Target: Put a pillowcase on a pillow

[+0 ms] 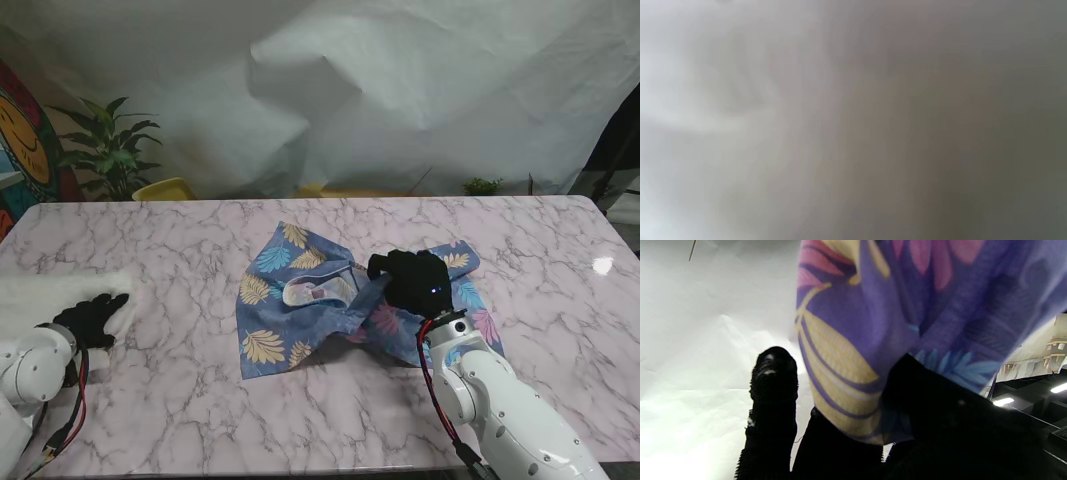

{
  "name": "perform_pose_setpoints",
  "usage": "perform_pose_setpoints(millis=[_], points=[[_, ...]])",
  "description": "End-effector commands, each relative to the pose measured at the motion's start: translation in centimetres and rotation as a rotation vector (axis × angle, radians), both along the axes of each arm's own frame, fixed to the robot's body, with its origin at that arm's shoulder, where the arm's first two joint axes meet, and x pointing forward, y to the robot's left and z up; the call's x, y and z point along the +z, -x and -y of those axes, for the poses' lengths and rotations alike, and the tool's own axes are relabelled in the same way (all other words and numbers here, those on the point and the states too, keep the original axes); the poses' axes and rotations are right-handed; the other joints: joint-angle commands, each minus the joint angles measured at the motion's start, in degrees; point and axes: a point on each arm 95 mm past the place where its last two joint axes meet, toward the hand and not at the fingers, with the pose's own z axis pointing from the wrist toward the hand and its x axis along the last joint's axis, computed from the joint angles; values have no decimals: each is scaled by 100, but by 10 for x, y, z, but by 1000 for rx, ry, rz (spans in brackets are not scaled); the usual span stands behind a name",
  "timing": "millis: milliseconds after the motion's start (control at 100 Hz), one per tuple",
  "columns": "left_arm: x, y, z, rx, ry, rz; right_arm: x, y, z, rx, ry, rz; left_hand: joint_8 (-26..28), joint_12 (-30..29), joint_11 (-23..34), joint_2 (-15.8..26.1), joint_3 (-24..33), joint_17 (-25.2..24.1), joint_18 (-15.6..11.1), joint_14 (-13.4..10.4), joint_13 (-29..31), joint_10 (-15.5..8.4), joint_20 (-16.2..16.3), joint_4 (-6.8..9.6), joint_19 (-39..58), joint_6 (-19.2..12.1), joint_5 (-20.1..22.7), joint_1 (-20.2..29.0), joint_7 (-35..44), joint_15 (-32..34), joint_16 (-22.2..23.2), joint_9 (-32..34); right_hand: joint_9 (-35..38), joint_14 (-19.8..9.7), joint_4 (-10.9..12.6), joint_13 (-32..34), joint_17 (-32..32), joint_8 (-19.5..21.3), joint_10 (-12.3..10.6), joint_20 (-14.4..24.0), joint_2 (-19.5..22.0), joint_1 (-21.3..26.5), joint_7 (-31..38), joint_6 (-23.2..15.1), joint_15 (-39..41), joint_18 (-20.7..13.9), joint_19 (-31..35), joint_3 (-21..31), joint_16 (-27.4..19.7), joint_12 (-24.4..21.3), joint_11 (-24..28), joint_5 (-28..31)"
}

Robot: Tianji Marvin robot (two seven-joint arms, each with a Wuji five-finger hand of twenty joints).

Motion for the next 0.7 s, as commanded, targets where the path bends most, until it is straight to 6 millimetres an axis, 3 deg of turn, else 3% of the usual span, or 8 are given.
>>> perform_pose_setpoints(millis=[0, 80, 110, 190, 250, 400, 690], points=[[-38, 16, 8, 1, 54, -85, 0, 1, 0, 0, 4, 2, 960, 475, 1194, -404, 392, 1024, -1838, -994, 1317, -500, -169, -287, 4813, -391, 46, 1026, 394, 2192, 798, 579, -84, -62, -60, 165, -52, 73, -257, -6, -36, 259, 228, -186, 93, -50, -5, 169, -22, 60, 197, -9], [-40, 11, 15, -13, 89, -19, 0, 0, 0, -2, 4, 0, 1673, 416, 2115, -610, 973, 1407, -2107, -959, 2103, -607, -271, -532, 5535, -426, 780, 1091, 2156, 2198, 1806, 1285, -84, -66, -60, 166, -53, 77, -249, -3, -32, 257, 225, -185, 87, -58, -4, 170, -22, 60, 196, -8], [-40, 8, 19, -24, 104, 9, 0, 0, 0, -2, 4, 0, 1720, 369, 2339, -649, 1115, 1578, -2165, -949, 2460, -651, -279, -573, 5717, -367, 1357, 1092, 2993, 2023, 2132, 1629, -83, -66, -60, 167, -54, 78, -249, -2, -33, 260, 224, -184, 87, -58, -3, 171, -22, 61, 196, -8], [-36, 1, 29, -48, 148, 75, 4, 2, 1, -5, 4, -2, 1830, 437, 2665, -689, 1248, 1811, -2144, -914, 2964, -793, -194, -618, 5935, -422, 2516, 1092, 3799, 1926, 2561, 2272, -80, -64, -61, 169, -54, 82, -250, 2, -28, 256, 222, -184, 91, -65, 1, 168, -18, 63, 198, -7], [-32, -6, 39, -69, 187, 132, 5, 3, 1, -7, 5, -4, 1906, 486, 2789, -774, 1306, 1940, -2050, -932, 3178, -910, -185, -631, 6006, -519, 2953, 1092, 4070, 1977, 2704, 2602, -81, -70, -60, 168, -53, 86, -249, 7, -31, 257, 219, -184, 95, -70, 6, 168, -12, 64, 197, -7], [-14, -21, 67, -131, 263, 267, 5, 3, 1, -9, 7, -8, 1979, 527, 2879, -949, 1398, 2107, -1911, -946, 3431, -999, -179, -640, 6088, -633, 3306, 1092, 4324, 2010, 2859, 2965, -76, -74, -59, 169, -57, 90, -252, 16, -36, 256, 216, -186, 100, -77, 16, 174, -5, 65, 196, -7], [45, -32, 131, -272, 402, 463, 4, 3, 1, -11, 12, -16, 1938, 511, 2787, -950, 1375, 2172, -1871, -931, 3535, -928, -175, -672, 6092, -587, 3288, 1092, 4285, 1874, 2928, 3019, -67, -73, -63, 168, -66, 94, -252, 21, -42, 242, 213, -188, 95, -94, 18, 180, -2, 63, 191, -7]])
